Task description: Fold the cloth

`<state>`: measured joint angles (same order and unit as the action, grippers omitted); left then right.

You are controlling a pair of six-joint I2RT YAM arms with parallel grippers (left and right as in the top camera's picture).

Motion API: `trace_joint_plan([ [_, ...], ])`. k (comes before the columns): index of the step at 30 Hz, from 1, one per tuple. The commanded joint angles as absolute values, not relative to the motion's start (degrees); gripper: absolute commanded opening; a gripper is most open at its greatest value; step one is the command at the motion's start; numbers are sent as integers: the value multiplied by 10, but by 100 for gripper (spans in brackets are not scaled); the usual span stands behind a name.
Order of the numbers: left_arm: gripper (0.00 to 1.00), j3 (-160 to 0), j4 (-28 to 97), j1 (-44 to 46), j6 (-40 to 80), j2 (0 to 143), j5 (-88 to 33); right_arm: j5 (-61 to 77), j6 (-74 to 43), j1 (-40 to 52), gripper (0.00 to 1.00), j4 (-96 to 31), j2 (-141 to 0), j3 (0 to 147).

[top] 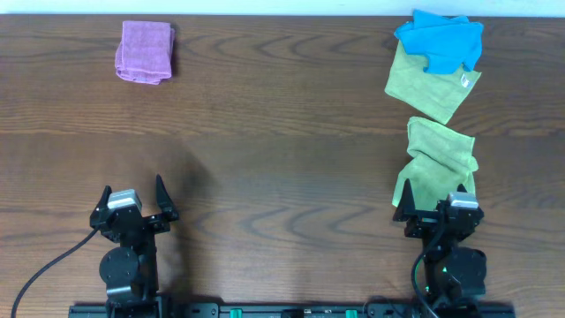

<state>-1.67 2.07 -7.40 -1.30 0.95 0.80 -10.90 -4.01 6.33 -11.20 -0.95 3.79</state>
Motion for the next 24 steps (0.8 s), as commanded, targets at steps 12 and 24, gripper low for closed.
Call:
trace_joint_plan([
  [12,95,-3,43,-75,-15,6,15,-241,-1,58,99,-35,-3,34],
  [24,95,-3,43,-75,-15,6,15,-327,-98,51,99,155,-73,50],
])
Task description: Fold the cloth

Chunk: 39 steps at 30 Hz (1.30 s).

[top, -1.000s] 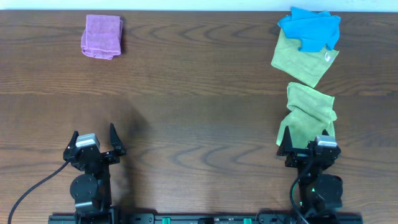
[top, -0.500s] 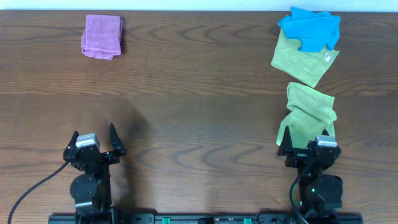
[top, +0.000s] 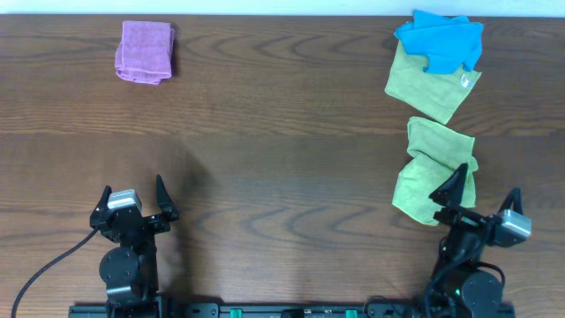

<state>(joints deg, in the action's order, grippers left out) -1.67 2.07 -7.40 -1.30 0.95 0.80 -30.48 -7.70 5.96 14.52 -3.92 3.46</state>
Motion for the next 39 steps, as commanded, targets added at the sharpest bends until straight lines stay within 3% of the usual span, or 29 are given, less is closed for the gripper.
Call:
trace_joint_plan([
  [1,95,-3,43,-75,-15,6,15,-327,-98,47,99,164,-98,60],
  [5,95,-3,43,-75,-15,6,15,-320,-98,22,99,191,-247,142],
  [13,96,-3,43,-75,-15,6,15,-174,-77,-9,99,234,-580,358],
  [17,95,-3,43,-75,-15,6,15,-77,-77,-1,99,264,-663,373],
  [27,95,-3,43,-75,-15,6,15,-31,-137,6,99,289,-689,373],
  [34,95,-3,43,-75,-15,6,15,125,-139,8,99,287,-689,373],
  [39,96,-3,43,-75,-15,6,15,125,-136,5,99,330,-689,373],
])
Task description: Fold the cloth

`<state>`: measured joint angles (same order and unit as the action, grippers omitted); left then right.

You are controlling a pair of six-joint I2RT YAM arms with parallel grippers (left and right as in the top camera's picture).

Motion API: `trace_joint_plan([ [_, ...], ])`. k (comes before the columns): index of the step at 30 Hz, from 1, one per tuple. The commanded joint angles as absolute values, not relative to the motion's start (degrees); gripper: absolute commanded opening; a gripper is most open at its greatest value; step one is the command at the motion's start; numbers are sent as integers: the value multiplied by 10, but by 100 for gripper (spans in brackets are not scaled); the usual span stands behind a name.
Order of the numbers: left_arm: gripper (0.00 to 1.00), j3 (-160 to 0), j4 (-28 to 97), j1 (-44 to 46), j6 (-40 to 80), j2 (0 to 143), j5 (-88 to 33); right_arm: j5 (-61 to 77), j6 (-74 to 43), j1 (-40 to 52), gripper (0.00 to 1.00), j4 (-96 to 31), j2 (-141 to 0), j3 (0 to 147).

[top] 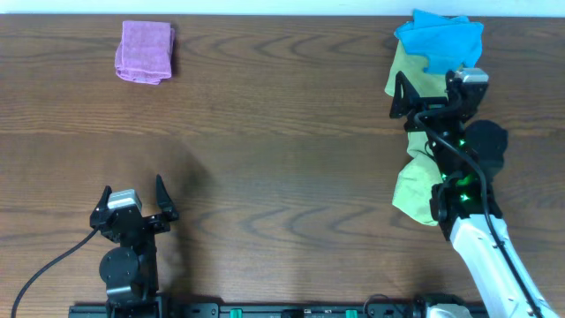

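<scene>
A crumpled blue cloth [439, 35] lies at the far right of the table, partly on top of a light green cloth [408, 72]. A second green cloth [413, 187] sits bunched nearer the front, partly under my right arm. My right gripper [431, 95] is reached out over the upper green cloth, just below the blue one, fingers spread open and holding nothing. A folded pink cloth [144, 64] rests at the far left. My left gripper [134, 196] stands open near the front edge, far from every cloth.
The brown wooden table [282, 150] is bare between the pink cloth and the right-hand pile. The right arm's white link [490, 261] runs from the front edge over the lower green cloth.
My right arm has reached from the front edge, beside the lower green cloth, to over the upper green cloth at the back right. Its gripper is still open. Left arm and cloths unchanged.
Both grippers stood open at the front edge, the right one just below the lower green cloth. Then the right gripper had turned and shifted slightly right. Now it is open over the upper green cloth, and no cloth has moved.
</scene>
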<state>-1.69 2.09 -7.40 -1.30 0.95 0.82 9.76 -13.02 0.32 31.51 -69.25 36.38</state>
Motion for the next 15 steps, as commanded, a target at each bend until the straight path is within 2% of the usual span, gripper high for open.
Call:
trace_joint_plan([
  [1,95,-3,43,-75,-15,6,15,125,-137,2,99,350,-689,373],
  [4,95,-3,43,-75,-15,6,15,124,-123,-11,99,356,-692,390],
  [10,95,-3,43,-75,-15,6,15,118,-55,-34,99,69,-795,593],
  [15,95,-3,43,-75,-15,6,15,45,-46,-53,99,-99,-896,727],
])
